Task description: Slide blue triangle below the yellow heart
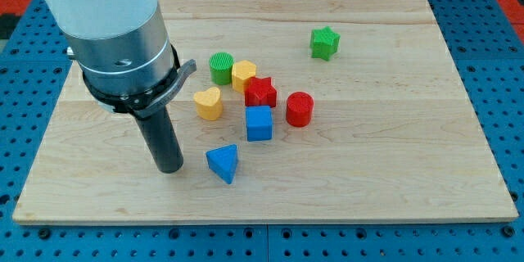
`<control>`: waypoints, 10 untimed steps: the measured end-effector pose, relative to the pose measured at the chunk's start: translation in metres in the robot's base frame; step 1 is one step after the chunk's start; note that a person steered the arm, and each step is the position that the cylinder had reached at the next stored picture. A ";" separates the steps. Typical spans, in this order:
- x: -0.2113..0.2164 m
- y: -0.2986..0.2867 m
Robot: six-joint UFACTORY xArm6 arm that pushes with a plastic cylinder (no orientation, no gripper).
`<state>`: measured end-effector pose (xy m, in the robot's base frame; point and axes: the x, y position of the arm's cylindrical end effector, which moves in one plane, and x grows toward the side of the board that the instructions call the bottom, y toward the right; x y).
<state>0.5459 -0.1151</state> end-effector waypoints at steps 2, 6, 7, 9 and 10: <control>0.000 -0.023; 0.040 0.013; 0.053 0.065; 0.033 0.073; 0.010 0.066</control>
